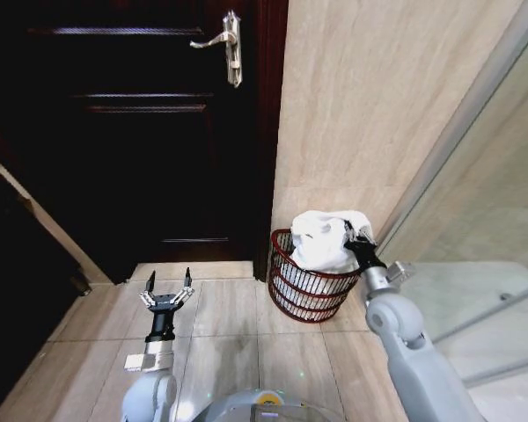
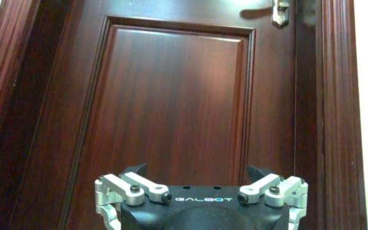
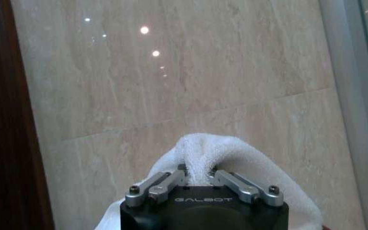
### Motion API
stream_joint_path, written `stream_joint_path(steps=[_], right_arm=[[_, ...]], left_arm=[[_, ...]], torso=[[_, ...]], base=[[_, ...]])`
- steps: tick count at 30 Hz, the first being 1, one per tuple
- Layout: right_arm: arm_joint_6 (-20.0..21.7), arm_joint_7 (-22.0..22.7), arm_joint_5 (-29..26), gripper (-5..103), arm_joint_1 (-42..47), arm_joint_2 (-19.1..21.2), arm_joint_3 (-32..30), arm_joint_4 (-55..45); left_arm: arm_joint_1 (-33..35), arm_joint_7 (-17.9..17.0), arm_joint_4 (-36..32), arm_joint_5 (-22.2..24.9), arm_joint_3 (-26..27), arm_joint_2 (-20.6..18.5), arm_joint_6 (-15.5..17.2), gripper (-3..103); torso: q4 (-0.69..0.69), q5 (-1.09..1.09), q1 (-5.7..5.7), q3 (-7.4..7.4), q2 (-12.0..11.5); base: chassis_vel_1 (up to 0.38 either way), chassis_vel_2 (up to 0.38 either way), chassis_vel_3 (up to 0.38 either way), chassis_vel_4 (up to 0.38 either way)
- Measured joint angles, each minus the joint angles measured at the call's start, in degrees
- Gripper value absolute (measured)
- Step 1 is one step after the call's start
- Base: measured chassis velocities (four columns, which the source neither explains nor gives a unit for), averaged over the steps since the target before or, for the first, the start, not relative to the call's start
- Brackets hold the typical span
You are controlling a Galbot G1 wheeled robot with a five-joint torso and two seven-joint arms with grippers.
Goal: Discard the used towel into the hamper.
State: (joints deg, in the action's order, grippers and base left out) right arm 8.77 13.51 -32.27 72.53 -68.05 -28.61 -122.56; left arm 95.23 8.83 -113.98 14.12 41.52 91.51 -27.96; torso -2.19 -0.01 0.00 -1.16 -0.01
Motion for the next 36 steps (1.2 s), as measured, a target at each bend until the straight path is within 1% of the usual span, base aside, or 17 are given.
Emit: stream_joint_path(steps=[6, 9, 11, 12, 15, 16, 19, 20, 22, 23, 24, 26, 28, 29, 31, 34, 36], right_arm=[[0.9, 3.0, -1.1, 9, 1.1, 2.1, 0.3, -2.1], [4.9, 4.2, -4.8, 9, 2.7, 4.8, 0.3, -4.1], [9.3, 6.6, -10.0, 9, 3.1, 7.9, 0.6, -5.3], [9.3, 6.6, -10.0, 9, 3.1, 7.9, 0.6, -5.3], [15.7, 9.5, -19.4, 9, 0.2, 12.4, 1.2, -5.1], [15.7, 9.5, -19.4, 9, 0.2, 12.4, 1.2, -5.1], [20.3, 11.9, -27.3, 9, -3.9, 16.0, 2.6, -3.8], [20.3, 11.9, -27.3, 9, -3.9, 16.0, 2.6, -3.8], [23.3, 13.7, -32.1, 9, -6.9, 18.2, 4.1, -2.7], [25.5, 15.7, -37.4, 9, -9.8, 19.9, 5.6, -1.4], [25.5, 15.7, -37.4, 9, -9.8, 19.9, 5.6, -1.4], [28.0, 17.8, -43.0, 9, -12.7, 21.2, 7.4, 0.3], [31.1, 21.1, -51.1, 9, -17.5, 22.8, 10.8, 3.3], [31.1, 21.1, -51.1, 9, -17.5, 22.8, 10.8, 3.3], [32.5, 23.0, -55.6, 9, -21.8, 23.8, 13.8, 6.3], [33.2, 23.9, -58.1, 9, -24.1, 24.3, 15.3, 7.9], [33.4, 26.0, -62.3, 9, -26.6, 24.9, 17.1, 9.2]], left_arm=[[-0.1, 0.0, 0.1, 0.4, 0.1, -0.2, -0.1, 100], [-0.7, 0.0, 0.6, 0.4, -0.1, -0.1, -0.1, 100], [-1.0, 0.0, 0.8, 0.4, -0.5, 0.5, -0.3, 100], [-1.0, 0.0, 0.8, 0.4, -0.5, 0.5, -0.3, 100], [-1.0, 0.2, 0.9, 0.2, -1.1, 0.7, -0.4, 100], [-1.0, 0.2, 0.9, 0.2, -1.1, 0.7, -0.4, 100], [-1.0, 0.5, 0.8, 0.6, -0.7, 0.6, -0.6, 100], [-1.0, 0.5, 0.8, 0.6, -0.7, 0.6, -0.6, 100], [-0.9, 0.5, 0.6, 1.1, -0.2, 0.3, -0.7, 100], [-0.6, 0.5, 0.4, 1.6, 0.1, 0.2, -0.8, 100], [-0.6, 0.5, 0.4, 1.6, 0.1, 0.2, -0.8, 100], [-0.3, 0.5, 0.3, 1.9, 0.3, 0.0, -1.0, 100], [0.0, 0.5, 0.4, 2.1, 0.3, -0.2, -1.6, 100], [0.0, 0.5, 0.4, 2.1, 0.3, -0.2, -1.6, 100], [0.0, 0.4, 0.6, 2.3, 0.4, -0.3, -1.9, 100], [0.0, 0.4, 0.8, 2.6, 0.4, -0.4, -2.0, 100], [-0.1, 0.4, 1.1, 2.9, 0.5, -0.5, -2.1, 100]], torso=[[-0.01, 0.0, 0.0, -0.01, 0.0], [0.0, 0.01, 0.0, 0.0, 0.0], [0.0, 0.01, 0.0, 0.0, 0.0], [0.0, 0.01, 0.0, 0.0, 0.0], [0.01, 0.01, 0.0, 0.0, 0.0], [0.01, 0.01, 0.0, 0.0, 0.0], [-0.01, 0.01, 0.0, -0.01, 0.0], [-0.01, 0.01, 0.0, -0.01, 0.0], [0.0, 0.02, 0.0, -0.01, 0.0], [0.0, 0.02, 0.0, 0.0, 0.0], [0.0, 0.02, 0.0, 0.0, 0.0], [-0.01, 0.0, 0.0, -0.01, 0.0], [-0.01, 0.02, 0.0, -0.01, 0.0], [-0.01, 0.02, 0.0, -0.01, 0.0], [-0.01, 0.01, 0.0, -0.01, 0.0], [-0.01, 0.02, 0.0, -0.01, 0.0], [-0.01, 0.0, 0.0, -0.01, 0.0]], base=[[-0.029, 0.038, 0.036, -0.034], [0.0, 0.0, 0.0, 0.0], [0.0, 0.0, 0.0, 0.0], [0.0, 0.0, 0.0, 0.0], [0.0, 0.0, 0.0, 0.0], [0.0, 0.0, 0.0, 0.0], [0.0, 0.0, 0.0, 0.0], [0.0, 0.0, 0.0, 0.0], [0.0, 0.0, 0.0, 0.0], [0.0, 0.0, 0.0, 0.0], [0.0, 0.0, 0.0, 0.0], [0.0, 0.0, 0.0, 0.0], [0.0, 0.0, 0.0, 0.0], [0.0, 0.0, 0.0, 0.0], [0.0, 0.0, 0.0, 0.0], [0.0, 0.0, 0.0, 0.0], [0.0, 0.0, 0.0, 0.0]])
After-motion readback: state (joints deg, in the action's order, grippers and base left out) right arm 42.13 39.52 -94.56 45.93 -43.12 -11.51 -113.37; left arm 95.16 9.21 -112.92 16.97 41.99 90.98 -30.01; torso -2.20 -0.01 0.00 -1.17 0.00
